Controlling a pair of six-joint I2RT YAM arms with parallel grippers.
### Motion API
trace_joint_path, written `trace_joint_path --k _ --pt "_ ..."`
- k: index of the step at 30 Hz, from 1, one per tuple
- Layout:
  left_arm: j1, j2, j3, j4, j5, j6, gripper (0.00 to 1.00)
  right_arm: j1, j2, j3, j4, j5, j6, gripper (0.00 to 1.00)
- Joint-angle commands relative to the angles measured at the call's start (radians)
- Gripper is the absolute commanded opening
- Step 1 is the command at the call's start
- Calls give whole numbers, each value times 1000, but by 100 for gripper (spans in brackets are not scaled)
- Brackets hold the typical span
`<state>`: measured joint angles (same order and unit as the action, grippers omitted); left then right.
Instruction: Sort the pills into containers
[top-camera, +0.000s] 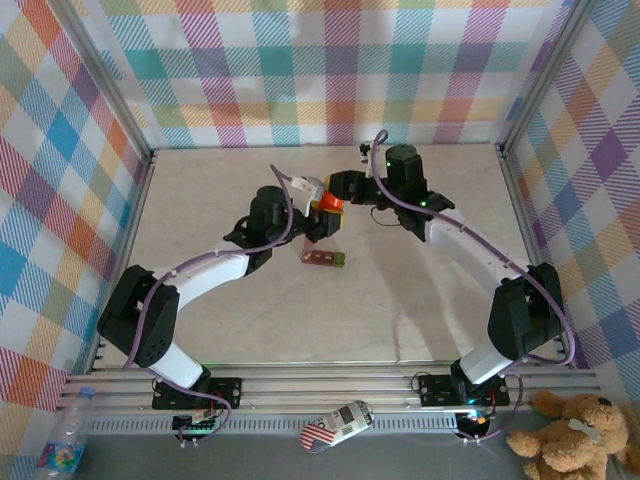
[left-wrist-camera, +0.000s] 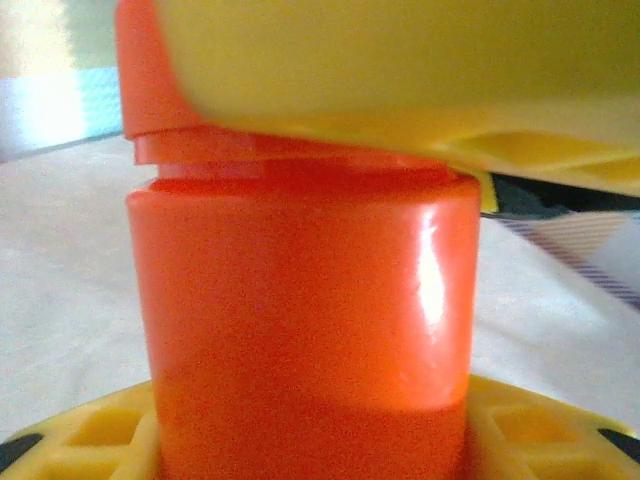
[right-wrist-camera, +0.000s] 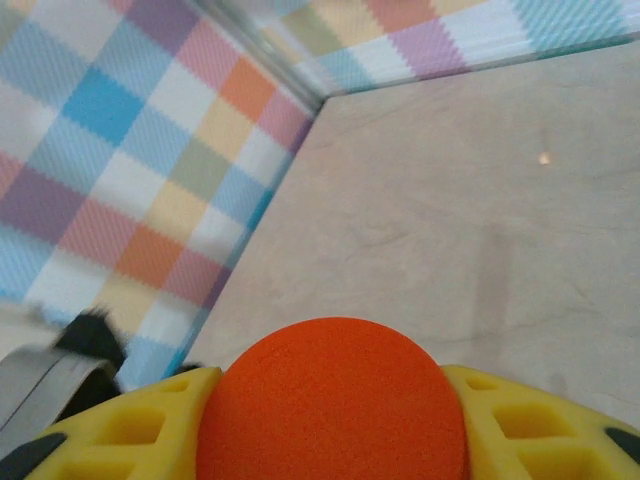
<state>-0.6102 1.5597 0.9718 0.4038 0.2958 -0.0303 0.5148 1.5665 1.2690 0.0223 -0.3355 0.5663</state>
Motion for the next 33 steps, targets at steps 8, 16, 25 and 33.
trace_joint_path --k 8,16,25,33 --pt "-118 -5 -8 168 -312 133 0 93 0 4 36 86 154 48" --pt "3 -37 -33 188 -68 27 0 -76 -128 -90 96 -162 81 79" --pt "93 -29 -20 187 355 -51 0 -160 -94 7 30 -448 -54 81" --pt "93 -9 19 160 457 -80 0 -108 -14 119 -57 -488 -108 79"
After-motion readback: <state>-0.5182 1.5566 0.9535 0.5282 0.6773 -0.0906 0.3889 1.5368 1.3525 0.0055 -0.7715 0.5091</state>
